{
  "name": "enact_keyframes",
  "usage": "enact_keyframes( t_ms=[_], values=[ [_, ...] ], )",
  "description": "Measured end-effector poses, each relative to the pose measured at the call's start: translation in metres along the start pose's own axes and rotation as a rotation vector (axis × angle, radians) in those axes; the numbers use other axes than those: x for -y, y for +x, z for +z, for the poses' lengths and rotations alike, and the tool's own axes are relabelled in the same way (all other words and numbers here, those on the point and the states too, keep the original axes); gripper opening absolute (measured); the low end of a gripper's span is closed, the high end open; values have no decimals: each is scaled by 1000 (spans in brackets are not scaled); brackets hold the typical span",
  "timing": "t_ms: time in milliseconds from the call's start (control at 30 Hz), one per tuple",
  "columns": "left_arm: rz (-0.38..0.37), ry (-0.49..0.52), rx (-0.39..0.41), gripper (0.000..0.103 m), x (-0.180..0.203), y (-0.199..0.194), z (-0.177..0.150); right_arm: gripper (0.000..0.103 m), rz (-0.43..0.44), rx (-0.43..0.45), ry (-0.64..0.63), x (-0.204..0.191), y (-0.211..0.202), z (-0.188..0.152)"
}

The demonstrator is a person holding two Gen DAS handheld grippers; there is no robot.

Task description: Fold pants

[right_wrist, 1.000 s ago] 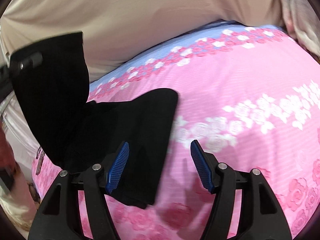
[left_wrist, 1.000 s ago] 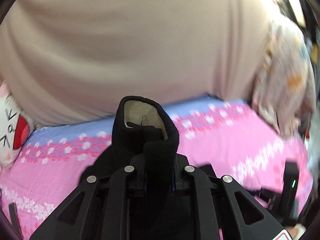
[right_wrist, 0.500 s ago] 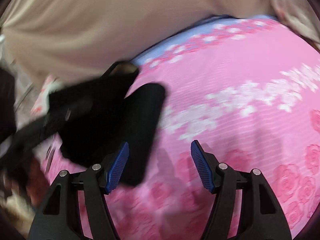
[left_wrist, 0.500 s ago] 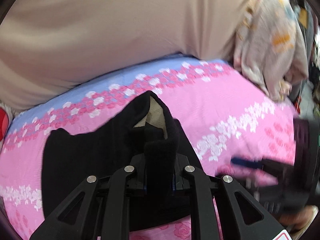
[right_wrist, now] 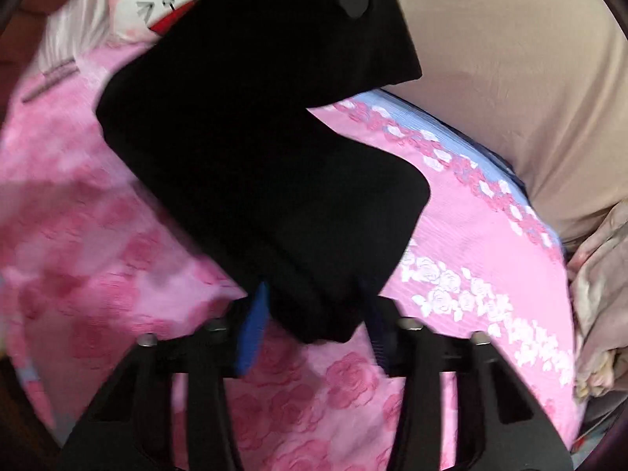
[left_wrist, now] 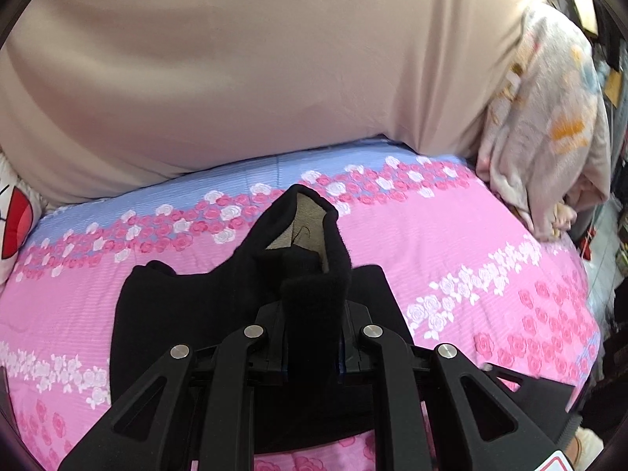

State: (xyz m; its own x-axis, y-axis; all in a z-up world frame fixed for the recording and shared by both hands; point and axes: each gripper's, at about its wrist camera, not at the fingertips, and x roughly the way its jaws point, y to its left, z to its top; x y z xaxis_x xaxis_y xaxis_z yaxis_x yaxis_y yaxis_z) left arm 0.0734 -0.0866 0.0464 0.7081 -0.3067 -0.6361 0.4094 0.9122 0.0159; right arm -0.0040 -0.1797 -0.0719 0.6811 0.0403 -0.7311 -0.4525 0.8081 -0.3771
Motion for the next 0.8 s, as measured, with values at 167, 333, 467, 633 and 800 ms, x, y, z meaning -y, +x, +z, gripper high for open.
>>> enact_keyframes(
  t_ms=[167, 333, 467, 633, 800],
  values=[
    [-34, 65, -31, 13, 20, 5, -9, 9, 70, 8, 268, 49, -13, -9],
    [-61, 141, -54, 13, 53, 23, -22, 9, 172, -36, 465, 73, 0, -37],
    [-66, 161, -130, 14, 72, 56, -37, 15, 266, -19, 573, 89, 0, -47],
    [-6, 206, -161, 25, 88, 73, -63, 33, 341, -6, 638, 105, -12, -61],
    [-142, 195, -62, 57, 84, 14, -66, 61, 388, 38, 684, 125, -31, -75]
  ],
)
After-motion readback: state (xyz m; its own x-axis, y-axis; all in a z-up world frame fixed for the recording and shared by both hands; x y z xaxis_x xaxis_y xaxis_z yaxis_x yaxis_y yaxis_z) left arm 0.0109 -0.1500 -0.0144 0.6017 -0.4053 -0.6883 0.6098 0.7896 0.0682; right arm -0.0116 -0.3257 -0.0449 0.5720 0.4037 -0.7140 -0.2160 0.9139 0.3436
